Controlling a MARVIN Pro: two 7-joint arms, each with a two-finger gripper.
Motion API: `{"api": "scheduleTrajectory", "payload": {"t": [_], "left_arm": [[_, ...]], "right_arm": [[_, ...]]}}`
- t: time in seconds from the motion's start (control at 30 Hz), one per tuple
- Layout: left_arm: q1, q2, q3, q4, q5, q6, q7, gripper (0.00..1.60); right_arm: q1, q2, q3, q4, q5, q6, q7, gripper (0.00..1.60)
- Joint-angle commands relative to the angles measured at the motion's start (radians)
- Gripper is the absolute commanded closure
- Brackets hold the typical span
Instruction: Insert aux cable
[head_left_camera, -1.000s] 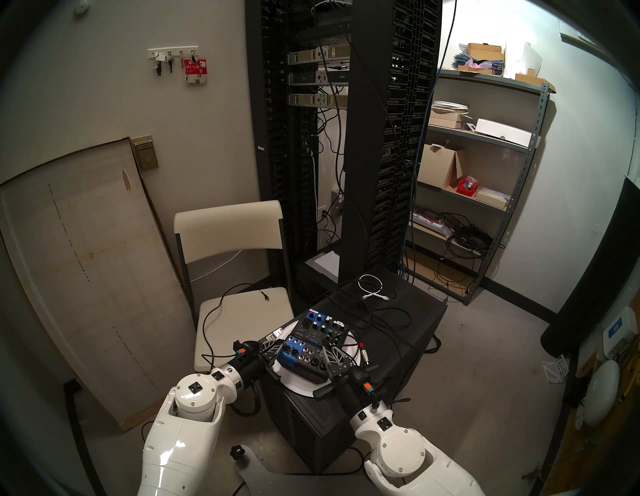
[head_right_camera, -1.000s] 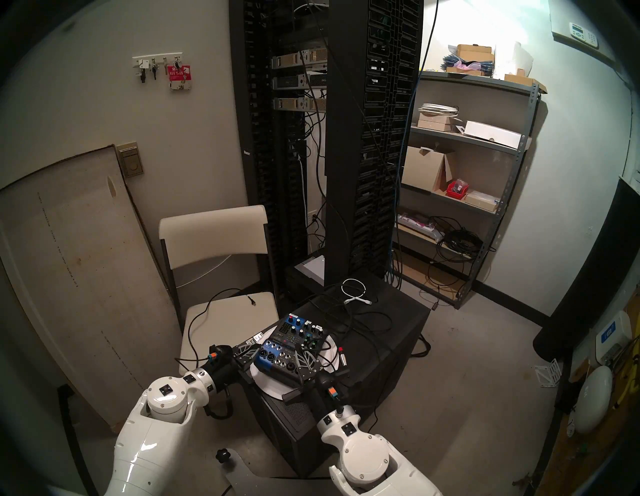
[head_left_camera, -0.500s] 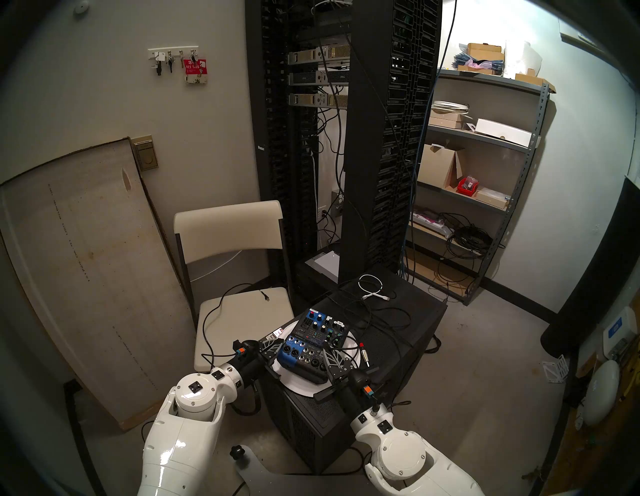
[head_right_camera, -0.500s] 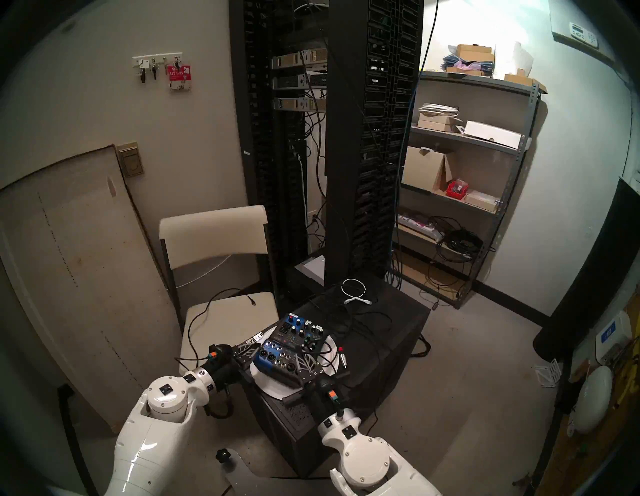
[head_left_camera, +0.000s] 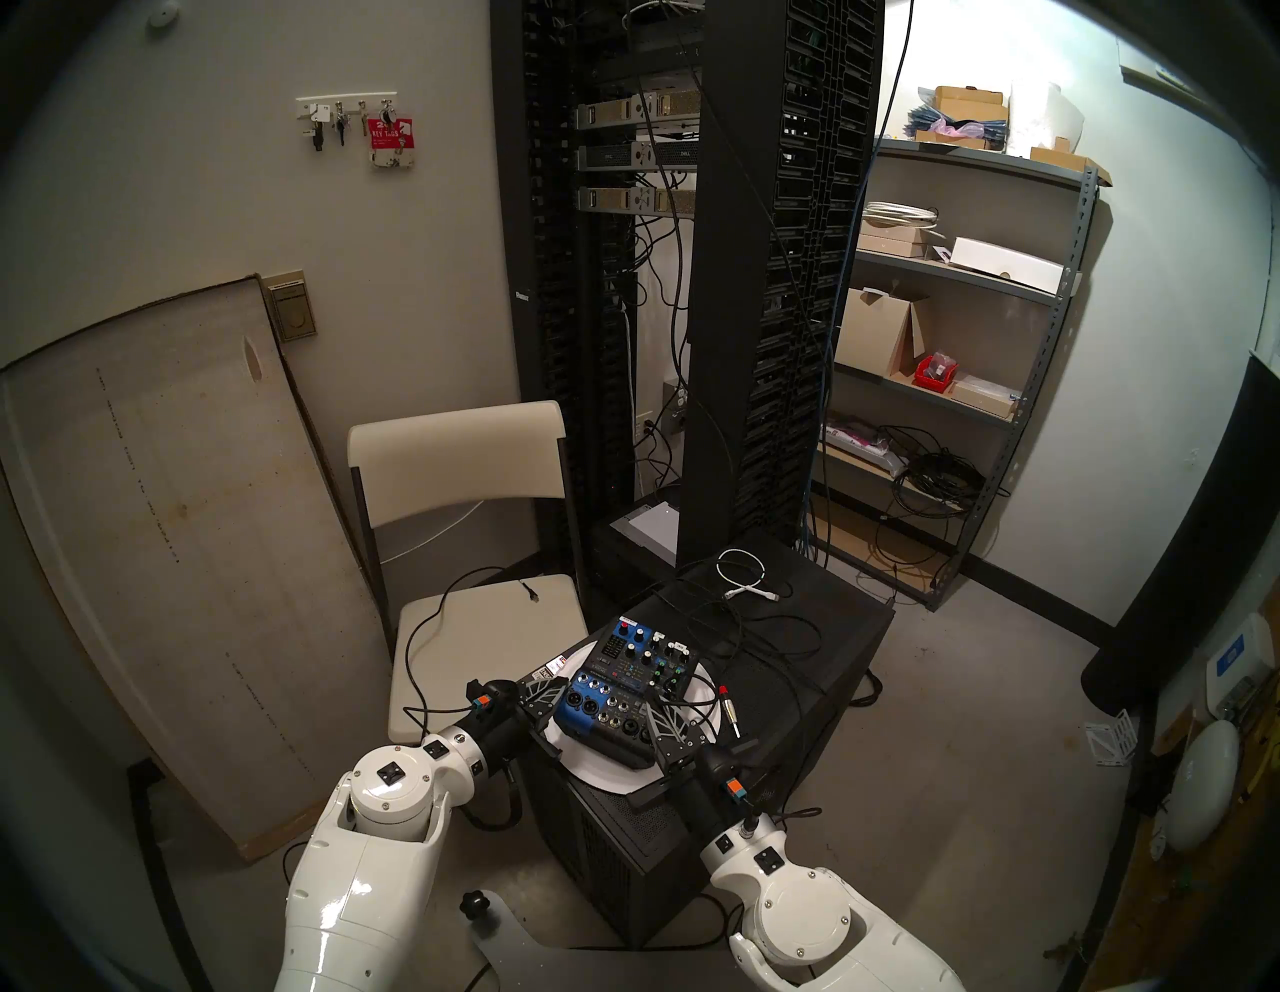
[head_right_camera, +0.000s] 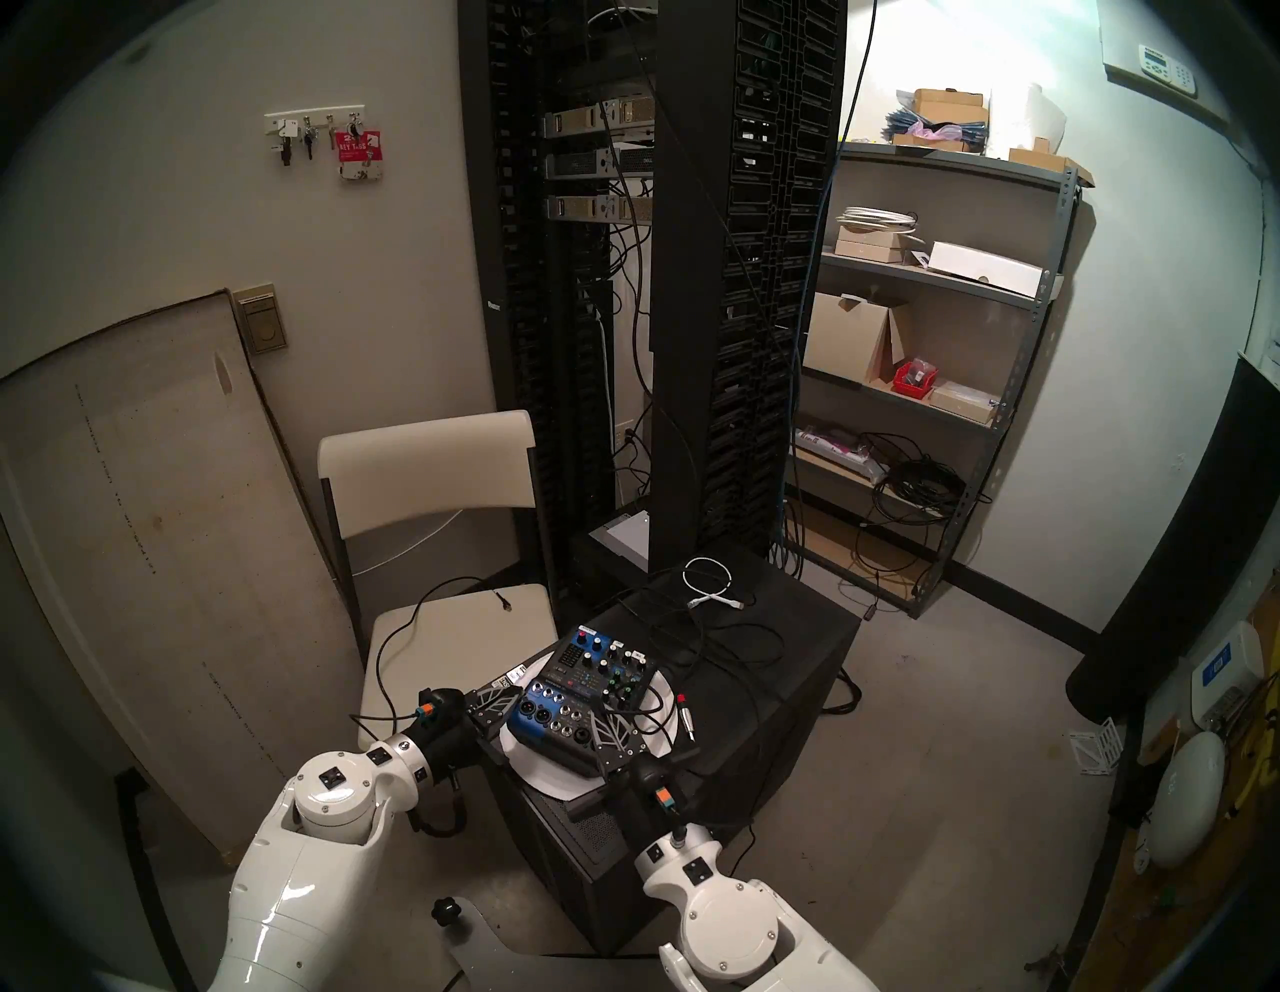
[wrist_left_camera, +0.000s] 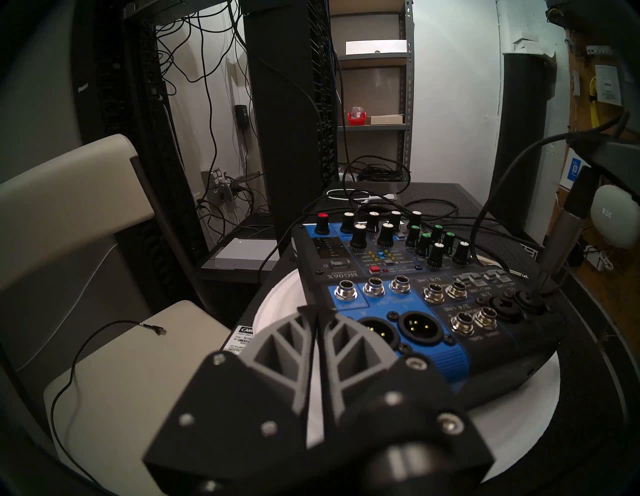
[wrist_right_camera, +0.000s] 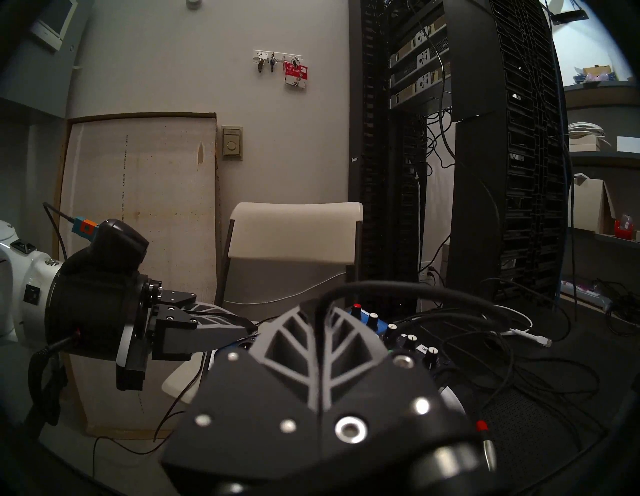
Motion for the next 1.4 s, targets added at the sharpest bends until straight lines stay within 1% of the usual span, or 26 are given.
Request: {"api": "scheduleTrajectory", "payload": {"t": [0.0, 0.17, 0.6, 0.9, 1.37], "left_arm": [[-0.007, 0.002, -0.002, -0.013, -0.001, 0.001, -0.002, 1.31], [-0.010, 0.001, -0.002, -0.009, 0.000, -0.001, -0.001, 1.31], [-0.010, -0.001, -0.004, -0.016, 0.000, 0.003, -0.002, 1.32], [-0.009, -0.002, -0.007, -0.017, -0.001, 0.002, -0.001, 1.32], [-0.009, -0.003, -0.007, -0.020, -0.001, 0.002, -0.002, 1.32]], "right_arm": [[-0.025, 0.005, -0.009, -0.006, -0.001, 0.018, 0.000, 1.60], [-0.030, 0.011, -0.011, -0.005, -0.003, 0.031, -0.008, 1.60], [-0.033, 0.017, -0.016, 0.005, 0.005, 0.050, 0.006, 1.60], [-0.023, 0.034, -0.039, 0.021, 0.013, 0.056, -0.012, 1.60], [-0.017, 0.046, -0.057, 0.054, 0.025, 0.073, -0.012, 1.60]]}}
